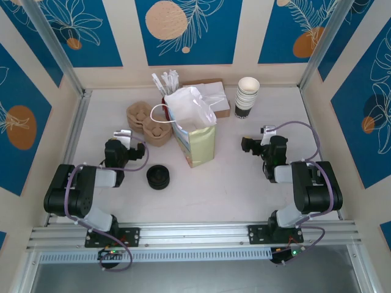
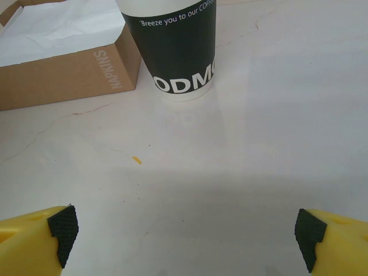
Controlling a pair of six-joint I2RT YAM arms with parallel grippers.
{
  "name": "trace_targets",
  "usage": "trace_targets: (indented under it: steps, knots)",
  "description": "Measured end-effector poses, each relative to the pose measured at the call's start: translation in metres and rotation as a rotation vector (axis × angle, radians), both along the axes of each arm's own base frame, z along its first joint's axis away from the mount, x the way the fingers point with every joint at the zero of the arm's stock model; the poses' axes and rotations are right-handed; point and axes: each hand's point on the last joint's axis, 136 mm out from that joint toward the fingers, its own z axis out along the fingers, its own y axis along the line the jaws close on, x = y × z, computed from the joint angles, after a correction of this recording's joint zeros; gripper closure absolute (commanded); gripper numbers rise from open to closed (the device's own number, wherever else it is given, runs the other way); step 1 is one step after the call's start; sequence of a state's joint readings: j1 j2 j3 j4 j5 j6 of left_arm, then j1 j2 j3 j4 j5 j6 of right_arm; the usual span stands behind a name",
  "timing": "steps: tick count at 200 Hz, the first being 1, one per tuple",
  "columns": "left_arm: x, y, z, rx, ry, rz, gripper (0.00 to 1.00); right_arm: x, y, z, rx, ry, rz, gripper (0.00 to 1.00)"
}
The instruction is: Pack the takeout coffee
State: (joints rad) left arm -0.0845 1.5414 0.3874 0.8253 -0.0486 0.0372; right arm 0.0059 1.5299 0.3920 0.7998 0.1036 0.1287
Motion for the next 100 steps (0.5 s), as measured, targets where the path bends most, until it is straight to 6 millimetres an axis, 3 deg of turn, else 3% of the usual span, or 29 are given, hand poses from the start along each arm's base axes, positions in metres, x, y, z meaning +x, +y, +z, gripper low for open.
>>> trace_targets:
  steps: [100]
  knots:
    - [-0.0001, -0.0009, 0.0000, -0.004, 0.000, -0.007, 0.00, 0.0000, 0.0001, 0.0000, 0.000, 0.000, 0.001, 0.01]
